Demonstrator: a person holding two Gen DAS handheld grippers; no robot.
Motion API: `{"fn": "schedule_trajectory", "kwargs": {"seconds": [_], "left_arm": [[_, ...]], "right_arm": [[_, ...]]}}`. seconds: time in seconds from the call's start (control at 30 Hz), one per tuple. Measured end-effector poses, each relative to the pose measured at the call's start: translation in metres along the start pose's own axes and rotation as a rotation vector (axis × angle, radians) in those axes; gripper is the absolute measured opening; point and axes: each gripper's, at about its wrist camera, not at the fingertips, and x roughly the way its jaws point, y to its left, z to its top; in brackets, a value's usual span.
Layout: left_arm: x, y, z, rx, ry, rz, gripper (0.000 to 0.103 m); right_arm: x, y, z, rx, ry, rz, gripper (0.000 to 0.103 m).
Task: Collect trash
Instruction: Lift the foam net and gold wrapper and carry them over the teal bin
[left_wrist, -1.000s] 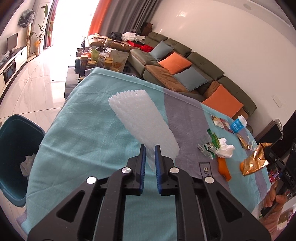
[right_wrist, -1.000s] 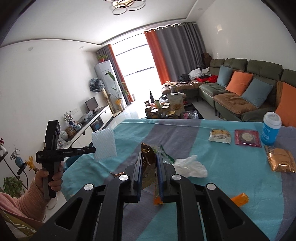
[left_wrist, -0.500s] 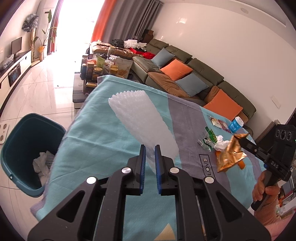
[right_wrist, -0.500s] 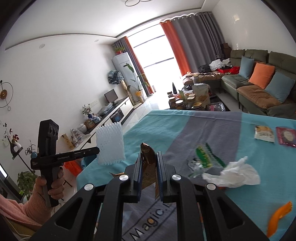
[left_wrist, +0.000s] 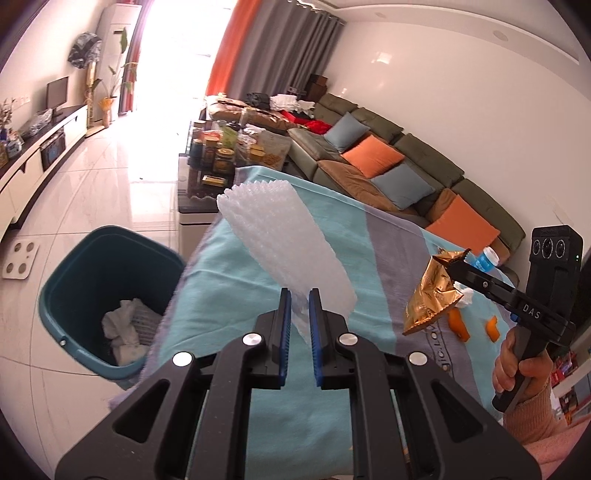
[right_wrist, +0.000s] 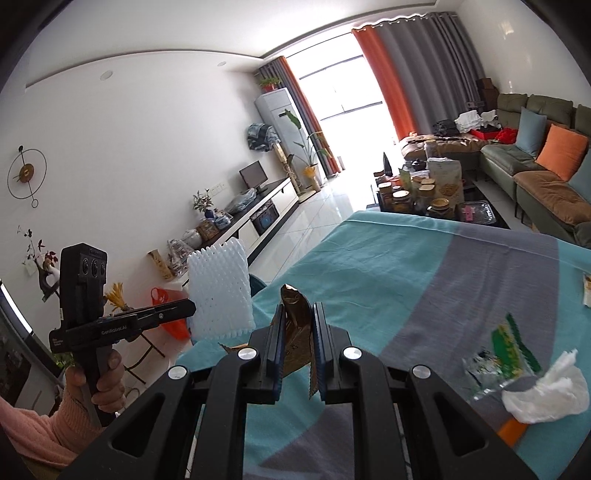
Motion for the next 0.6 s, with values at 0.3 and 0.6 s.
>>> {"fn": "schedule_trajectory", "kwargs": {"seconds": [0.3,0.6], "left_arm": [[-0.023,0.030,-0.001,-0.044,-0.033,0.060,0.010],[-0.046,0.060,-0.002,-0.088,-0.064,0.118,0.010]], "right_arm": [[0.038,0.029,0.015,-0.048,0.033,0.066,0.013],[0.074,0.052,0.030,-0.067,0.073,0.129,0.013]]}}
